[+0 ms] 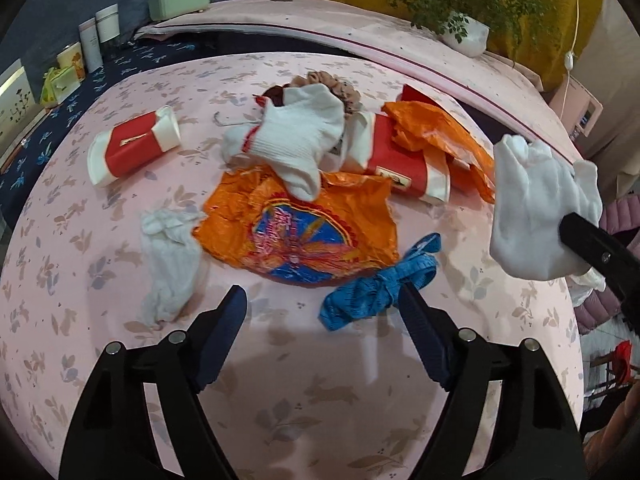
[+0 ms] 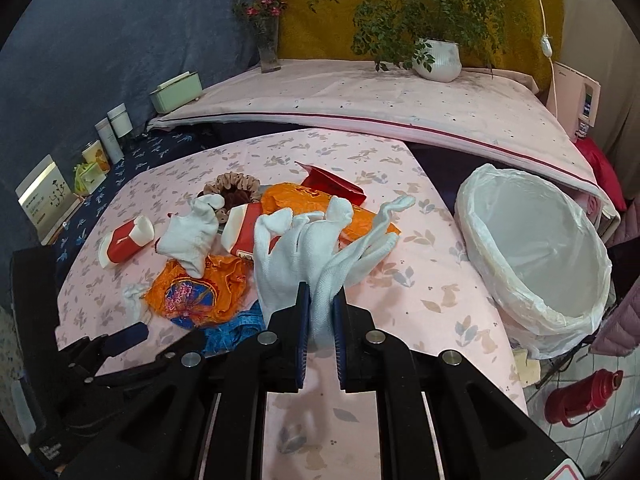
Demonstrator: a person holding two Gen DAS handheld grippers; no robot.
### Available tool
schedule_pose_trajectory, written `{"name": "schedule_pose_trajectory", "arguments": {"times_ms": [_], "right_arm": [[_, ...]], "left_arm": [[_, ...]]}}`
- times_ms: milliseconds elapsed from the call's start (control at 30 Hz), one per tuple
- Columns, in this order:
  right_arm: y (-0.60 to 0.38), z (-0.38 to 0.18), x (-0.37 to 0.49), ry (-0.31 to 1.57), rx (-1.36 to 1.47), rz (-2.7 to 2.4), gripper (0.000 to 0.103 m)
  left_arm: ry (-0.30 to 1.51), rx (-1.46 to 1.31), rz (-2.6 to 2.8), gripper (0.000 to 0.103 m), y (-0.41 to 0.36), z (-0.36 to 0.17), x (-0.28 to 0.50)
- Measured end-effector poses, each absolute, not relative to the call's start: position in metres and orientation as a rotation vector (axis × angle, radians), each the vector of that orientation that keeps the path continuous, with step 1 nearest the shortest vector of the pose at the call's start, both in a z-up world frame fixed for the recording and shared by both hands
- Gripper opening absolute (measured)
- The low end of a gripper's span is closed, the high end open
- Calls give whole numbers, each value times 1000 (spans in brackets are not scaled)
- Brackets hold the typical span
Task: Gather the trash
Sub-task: 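Grasp the blue ribbon with the left gripper while the right gripper carries gloves toward the bin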
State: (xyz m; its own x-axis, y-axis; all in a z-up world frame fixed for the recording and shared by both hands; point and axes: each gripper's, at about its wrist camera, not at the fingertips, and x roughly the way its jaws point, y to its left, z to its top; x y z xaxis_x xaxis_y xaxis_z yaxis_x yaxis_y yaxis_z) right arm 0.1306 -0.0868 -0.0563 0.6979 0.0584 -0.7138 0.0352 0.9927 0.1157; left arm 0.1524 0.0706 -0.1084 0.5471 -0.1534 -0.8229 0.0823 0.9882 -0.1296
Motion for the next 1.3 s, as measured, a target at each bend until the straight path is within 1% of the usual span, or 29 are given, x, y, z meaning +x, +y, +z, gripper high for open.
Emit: {"name": "schedule_pose_trajectory", "arguments": {"times_ms": [67, 100, 133, 167, 200, 233, 267, 333, 567, 900, 1300], "right_arm": [[-91, -57, 129, 800, 131, 11, 11], [-94, -58, 129, 800, 135, 10, 11], [-95, -58, 128, 802, 138, 11, 11], [-97, -59, 128, 804, 143, 12, 11], [-99, -60, 128, 805, 147, 14, 11], [-100, -61, 127, 805, 150, 17, 11], [-101, -62, 126, 806, 153, 19, 11], [-103, -62, 126, 806, 159, 27, 11], [-121, -53, 119, 776, 185, 48, 11], [-189, -28, 119, 701, 193, -31, 11], [-283, -20, 121, 671, 230, -182, 11]], "left_arm": [[999, -78, -142, 67, 65, -115, 154], [1017, -79, -148, 57, 64, -119, 155], [1027, -83, -155, 49, 62, -121, 155], [1026, -86, -158, 45, 61, -121, 154], [1019, -77, -157, 34, 59, -119, 152], [1015, -64, -156, 26, 56, -117, 151], [1014, -55, -160, 25, 54, -116, 150], [1007, -52, -169, 19, 49, -111, 147], [936, -25, -211, 17, 25, -77, 134], [838, 29, -312, 17, -48, -34, 141], [790, 62, -433, 17, -144, -12, 165]]}}
